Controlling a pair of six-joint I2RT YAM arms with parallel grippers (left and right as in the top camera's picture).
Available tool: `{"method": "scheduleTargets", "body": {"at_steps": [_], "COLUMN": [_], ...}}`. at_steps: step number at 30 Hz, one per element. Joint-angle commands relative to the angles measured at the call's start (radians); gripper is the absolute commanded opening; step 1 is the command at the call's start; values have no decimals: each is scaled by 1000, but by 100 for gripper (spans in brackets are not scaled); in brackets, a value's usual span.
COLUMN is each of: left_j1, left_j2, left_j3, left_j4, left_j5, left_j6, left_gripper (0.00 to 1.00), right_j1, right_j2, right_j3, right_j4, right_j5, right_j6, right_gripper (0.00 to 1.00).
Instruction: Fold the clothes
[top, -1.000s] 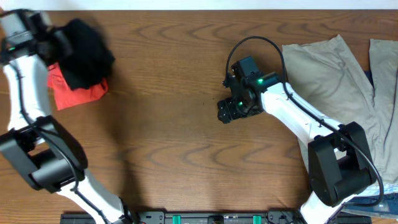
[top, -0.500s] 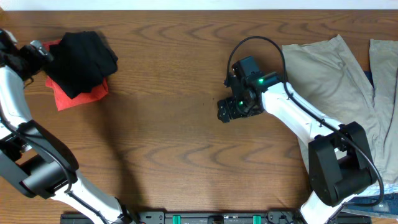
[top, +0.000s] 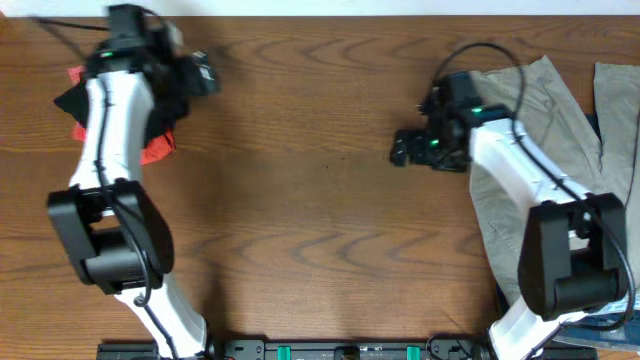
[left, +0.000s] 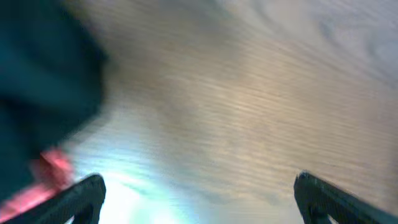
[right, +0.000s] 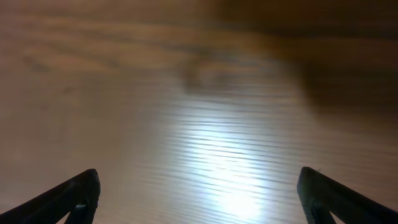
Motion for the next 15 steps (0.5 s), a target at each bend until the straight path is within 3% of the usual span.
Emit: {"method": "scheduleTargets", "body": {"at_steps": [1,8,15], "left_j1": [-63,-164,-205], "left_j2": [10,10,-85], "left_j3": [-6,-35,-169], "left_j4": [-111,-505,-539], "left_j5": [-29,-140,-167], "left_j6": [5,4,-27], "left_gripper": [98,98,98], "right_j1": [-95,-175,-150], "right_j2": [12,10,-51], "right_j3": [-4,-5,-27], "right_j4": [-50,-240,-301], "right_j5": [-57,42,52], "right_j6": [-33,-66,-76], "right_gripper": [99,99,99]}}
